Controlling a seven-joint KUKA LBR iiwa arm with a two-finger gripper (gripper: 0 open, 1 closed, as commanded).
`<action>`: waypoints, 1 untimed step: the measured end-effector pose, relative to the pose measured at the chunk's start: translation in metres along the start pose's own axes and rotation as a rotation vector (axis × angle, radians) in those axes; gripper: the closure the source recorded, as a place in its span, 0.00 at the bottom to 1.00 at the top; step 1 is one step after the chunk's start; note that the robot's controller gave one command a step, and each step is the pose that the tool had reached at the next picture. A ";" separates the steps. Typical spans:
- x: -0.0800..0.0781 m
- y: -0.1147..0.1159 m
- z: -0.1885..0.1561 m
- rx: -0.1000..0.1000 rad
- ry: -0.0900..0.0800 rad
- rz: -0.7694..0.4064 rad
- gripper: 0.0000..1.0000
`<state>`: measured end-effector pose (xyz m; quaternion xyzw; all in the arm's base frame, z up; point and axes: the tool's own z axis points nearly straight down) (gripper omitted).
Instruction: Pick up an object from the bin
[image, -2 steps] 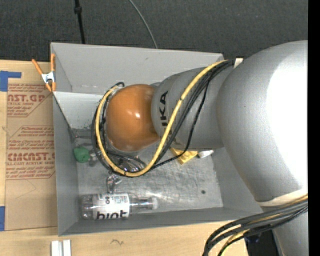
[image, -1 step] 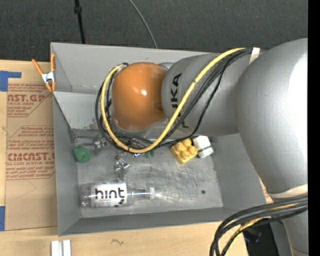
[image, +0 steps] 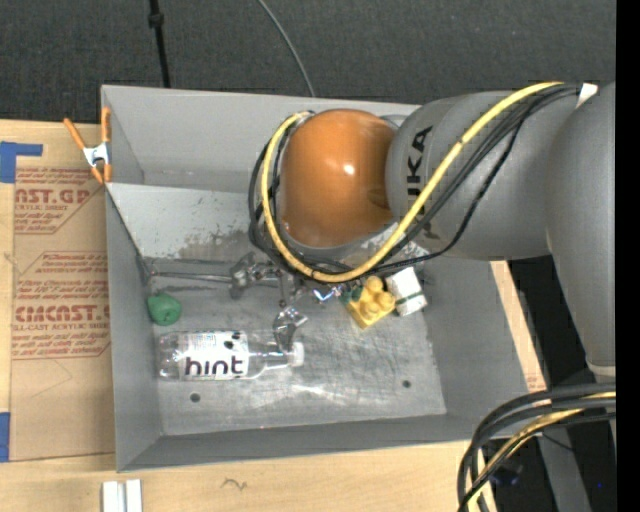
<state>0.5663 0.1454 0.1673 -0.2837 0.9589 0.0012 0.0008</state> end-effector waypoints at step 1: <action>0.031 -0.001 -0.001 0.004 0.002 -0.018 0.00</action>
Offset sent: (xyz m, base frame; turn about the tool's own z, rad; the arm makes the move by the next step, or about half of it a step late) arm -0.0088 -0.0039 -0.0973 -0.2533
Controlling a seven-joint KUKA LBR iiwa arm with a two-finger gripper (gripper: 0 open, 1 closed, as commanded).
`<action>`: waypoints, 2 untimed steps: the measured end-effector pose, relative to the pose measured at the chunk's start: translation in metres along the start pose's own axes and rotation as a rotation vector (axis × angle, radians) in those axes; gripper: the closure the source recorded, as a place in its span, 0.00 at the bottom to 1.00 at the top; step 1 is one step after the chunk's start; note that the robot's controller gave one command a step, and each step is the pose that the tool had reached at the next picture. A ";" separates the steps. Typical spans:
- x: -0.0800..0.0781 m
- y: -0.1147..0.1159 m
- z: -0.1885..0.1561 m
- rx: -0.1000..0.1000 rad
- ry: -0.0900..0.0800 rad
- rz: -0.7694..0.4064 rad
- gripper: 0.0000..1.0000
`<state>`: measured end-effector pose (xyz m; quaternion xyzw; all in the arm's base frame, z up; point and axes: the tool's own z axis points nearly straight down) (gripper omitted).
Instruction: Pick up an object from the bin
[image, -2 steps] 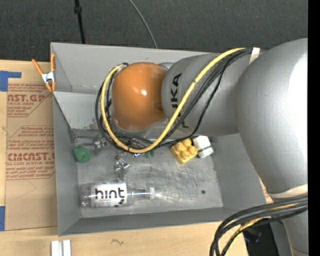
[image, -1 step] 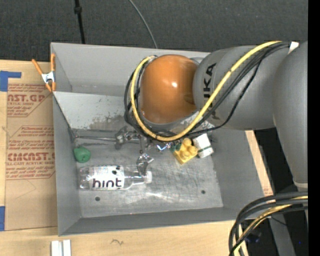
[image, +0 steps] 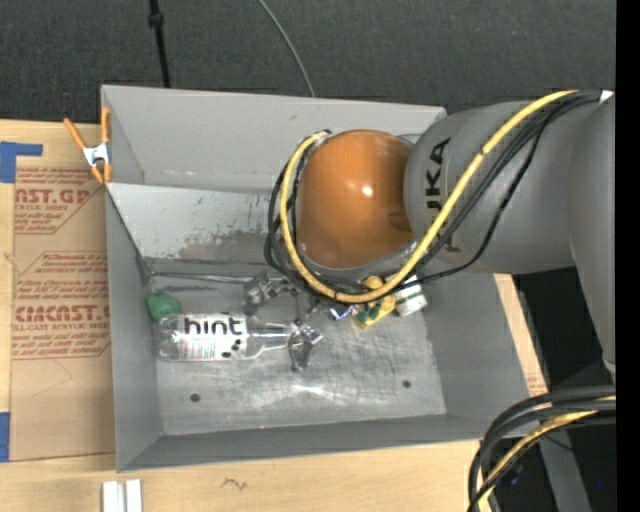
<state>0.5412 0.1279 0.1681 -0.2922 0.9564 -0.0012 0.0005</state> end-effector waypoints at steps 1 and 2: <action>-0.014 0.008 0.041 0.001 -0.017 -0.131 0.00; -0.004 0.004 0.058 -0.004 -0.003 -0.170 1.00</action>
Offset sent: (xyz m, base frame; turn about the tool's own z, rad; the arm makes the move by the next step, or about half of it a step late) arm -0.0140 -0.0357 -0.0981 -0.1966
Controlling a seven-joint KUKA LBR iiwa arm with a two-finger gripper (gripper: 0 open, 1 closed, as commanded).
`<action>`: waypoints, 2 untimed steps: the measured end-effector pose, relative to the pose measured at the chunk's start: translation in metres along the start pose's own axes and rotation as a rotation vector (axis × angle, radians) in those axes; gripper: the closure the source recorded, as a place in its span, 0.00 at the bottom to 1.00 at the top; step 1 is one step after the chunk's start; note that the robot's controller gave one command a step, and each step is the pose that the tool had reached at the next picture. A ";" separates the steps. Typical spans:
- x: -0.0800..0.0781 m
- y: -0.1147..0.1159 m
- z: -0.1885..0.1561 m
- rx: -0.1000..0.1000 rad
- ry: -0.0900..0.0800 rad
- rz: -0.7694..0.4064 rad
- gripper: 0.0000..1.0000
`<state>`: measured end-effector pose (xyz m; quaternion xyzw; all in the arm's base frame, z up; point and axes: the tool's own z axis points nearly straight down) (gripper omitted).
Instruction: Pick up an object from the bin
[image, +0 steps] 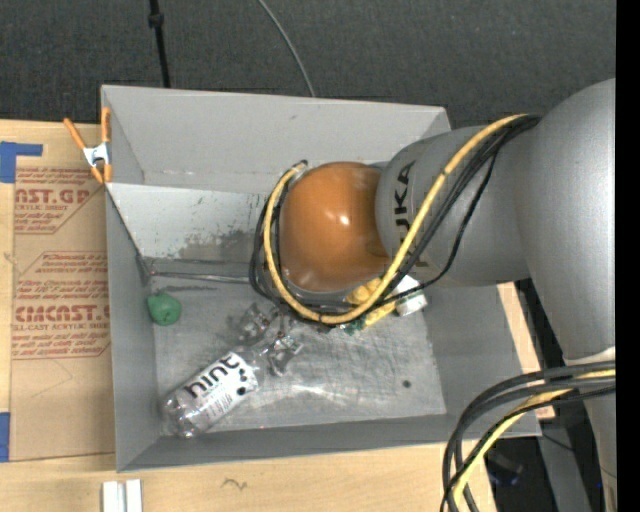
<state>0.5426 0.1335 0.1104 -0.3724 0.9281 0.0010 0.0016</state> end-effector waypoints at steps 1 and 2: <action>0.000 0.000 0.000 0.000 0.000 0.000 1.00; 0.007 0.009 -0.001 0.001 -0.001 -0.039 1.00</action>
Offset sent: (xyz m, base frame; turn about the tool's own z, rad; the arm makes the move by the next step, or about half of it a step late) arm -0.0354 0.0062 0.0016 -0.1259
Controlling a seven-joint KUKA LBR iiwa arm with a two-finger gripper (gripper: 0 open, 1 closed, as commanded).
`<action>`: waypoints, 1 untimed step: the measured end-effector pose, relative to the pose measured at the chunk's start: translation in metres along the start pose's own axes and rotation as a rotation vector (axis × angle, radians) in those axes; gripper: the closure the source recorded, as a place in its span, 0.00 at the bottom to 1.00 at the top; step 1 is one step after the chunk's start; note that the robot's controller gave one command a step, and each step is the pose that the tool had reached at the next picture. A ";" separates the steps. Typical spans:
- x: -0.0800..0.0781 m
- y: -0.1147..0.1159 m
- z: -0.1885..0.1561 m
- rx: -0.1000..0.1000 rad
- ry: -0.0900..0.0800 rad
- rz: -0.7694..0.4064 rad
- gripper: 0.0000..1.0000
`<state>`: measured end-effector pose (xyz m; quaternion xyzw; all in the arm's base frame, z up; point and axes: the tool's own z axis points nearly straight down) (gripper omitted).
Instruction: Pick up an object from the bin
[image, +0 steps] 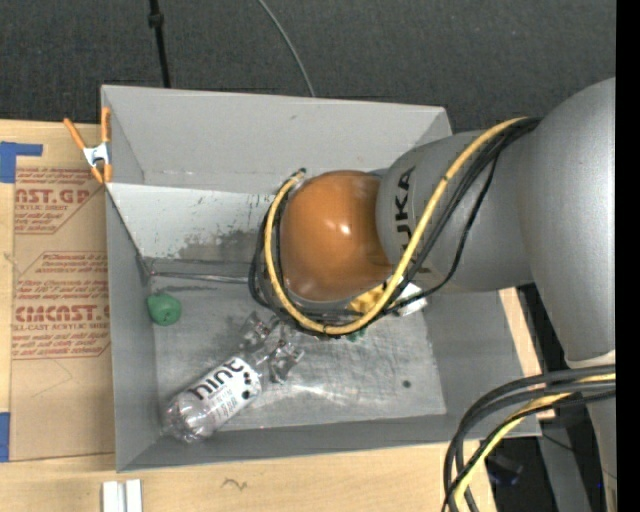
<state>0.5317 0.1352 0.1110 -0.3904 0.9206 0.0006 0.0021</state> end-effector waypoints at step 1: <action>-0.029 0.012 -0.139 0.000 0.000 -0.013 1.00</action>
Offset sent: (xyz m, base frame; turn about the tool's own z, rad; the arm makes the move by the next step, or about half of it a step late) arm 0.0000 0.0000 0.0000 0.0000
